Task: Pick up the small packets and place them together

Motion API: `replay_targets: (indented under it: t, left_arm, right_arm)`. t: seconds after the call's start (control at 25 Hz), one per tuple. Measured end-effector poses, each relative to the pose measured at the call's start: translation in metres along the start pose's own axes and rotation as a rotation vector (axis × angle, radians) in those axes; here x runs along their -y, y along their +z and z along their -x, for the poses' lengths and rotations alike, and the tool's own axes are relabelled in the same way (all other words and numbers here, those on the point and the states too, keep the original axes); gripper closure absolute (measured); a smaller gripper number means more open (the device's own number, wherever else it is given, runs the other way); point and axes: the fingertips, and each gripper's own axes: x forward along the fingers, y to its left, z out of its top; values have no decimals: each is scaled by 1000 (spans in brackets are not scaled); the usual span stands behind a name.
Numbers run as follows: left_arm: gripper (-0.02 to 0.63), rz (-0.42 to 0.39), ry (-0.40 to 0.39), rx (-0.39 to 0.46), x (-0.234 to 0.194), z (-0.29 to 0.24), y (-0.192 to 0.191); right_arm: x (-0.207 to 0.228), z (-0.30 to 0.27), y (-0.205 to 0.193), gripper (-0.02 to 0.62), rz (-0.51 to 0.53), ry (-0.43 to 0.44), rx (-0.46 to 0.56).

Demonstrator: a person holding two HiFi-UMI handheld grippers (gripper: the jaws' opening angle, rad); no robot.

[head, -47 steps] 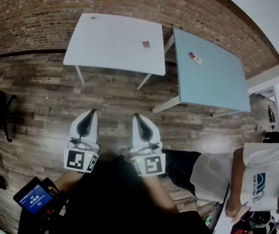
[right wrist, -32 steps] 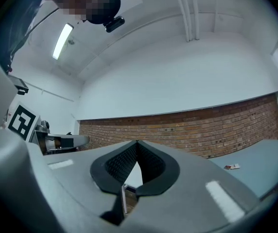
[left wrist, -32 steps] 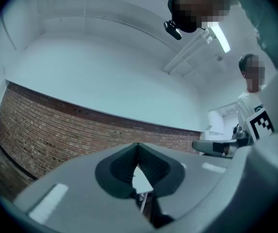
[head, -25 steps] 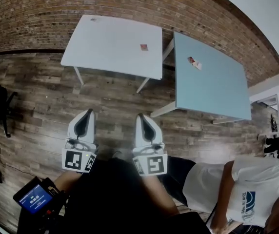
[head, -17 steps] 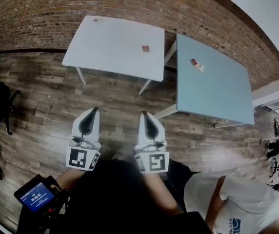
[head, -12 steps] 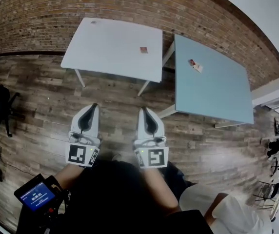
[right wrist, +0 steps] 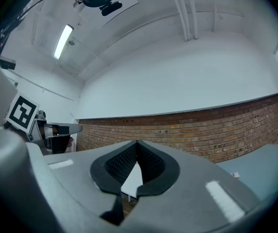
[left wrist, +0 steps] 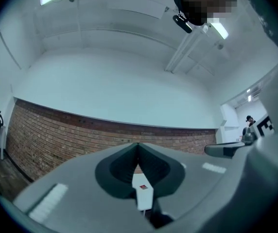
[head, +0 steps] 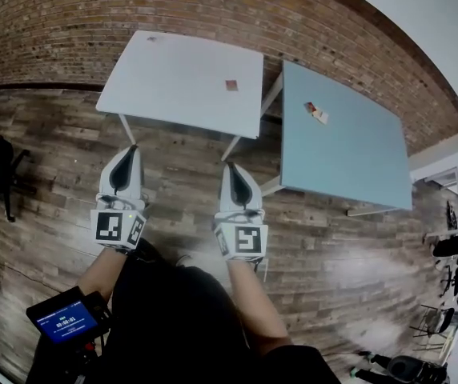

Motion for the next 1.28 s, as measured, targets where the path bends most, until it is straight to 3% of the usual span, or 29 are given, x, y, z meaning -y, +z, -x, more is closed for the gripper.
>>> replay_targets:
  t: [0.4, 0.6, 0.92, 1.28]
  left_arm:
    - [606, -20, -62, -47, 15, -12, -28]
    - [606, 0, -89, -42, -13, -84, -55]
    - [606, 8, -141, -46, -53, -203, -67]
    - [606, 102, -212, -73, -107, -304, -87]
  right_arm:
    - [18, -19, -9, 594, -29, -16, -6]
    - [35, -86, -30, 594, -16, -37, -26]
    - [73, -194, -46, 594, -19, -90, -68]
    - [97, -296, -57, 594, -8, -172, -114]
